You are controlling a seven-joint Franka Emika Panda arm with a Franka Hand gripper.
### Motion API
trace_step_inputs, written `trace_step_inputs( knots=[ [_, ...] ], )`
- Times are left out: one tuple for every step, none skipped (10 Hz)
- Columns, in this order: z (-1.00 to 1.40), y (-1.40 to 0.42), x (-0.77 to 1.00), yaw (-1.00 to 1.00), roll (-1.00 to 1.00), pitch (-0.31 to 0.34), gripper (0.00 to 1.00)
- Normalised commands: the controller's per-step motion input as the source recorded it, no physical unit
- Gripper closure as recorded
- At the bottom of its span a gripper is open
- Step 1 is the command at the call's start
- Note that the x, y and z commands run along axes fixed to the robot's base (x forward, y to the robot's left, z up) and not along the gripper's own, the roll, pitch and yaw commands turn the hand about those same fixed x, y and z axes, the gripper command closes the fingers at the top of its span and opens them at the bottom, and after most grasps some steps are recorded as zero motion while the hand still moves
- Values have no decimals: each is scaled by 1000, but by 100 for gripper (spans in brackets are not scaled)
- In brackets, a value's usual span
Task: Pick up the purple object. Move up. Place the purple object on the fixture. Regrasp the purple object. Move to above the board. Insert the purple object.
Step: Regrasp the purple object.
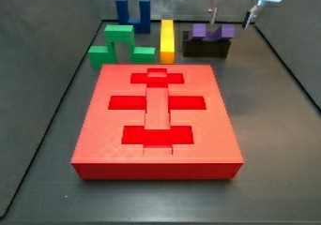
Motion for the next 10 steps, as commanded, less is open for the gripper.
trace_step_inputs(
  knots=[
    [0, -31, -83, 20, 811, 0, 0],
    [0, -54, -146, 26, 834, -14, 0],
    [0, -109, -177, 23, 829, -3, 0],
    [0, -203, -154, 37, 814, -31, 0],
    [0, -303, -91, 43, 800, -40, 0],
    [0, -297, -89, 37, 811, -51, 0],
    [0, -309, -29, 20, 809, -60, 0],
    [0, -331, 9, 0, 794, -43, 0],
    [0, -289, 69, 0, 849, -17, 0],
    [0, -214, 20, 0, 949, 0, 0]
  ],
)
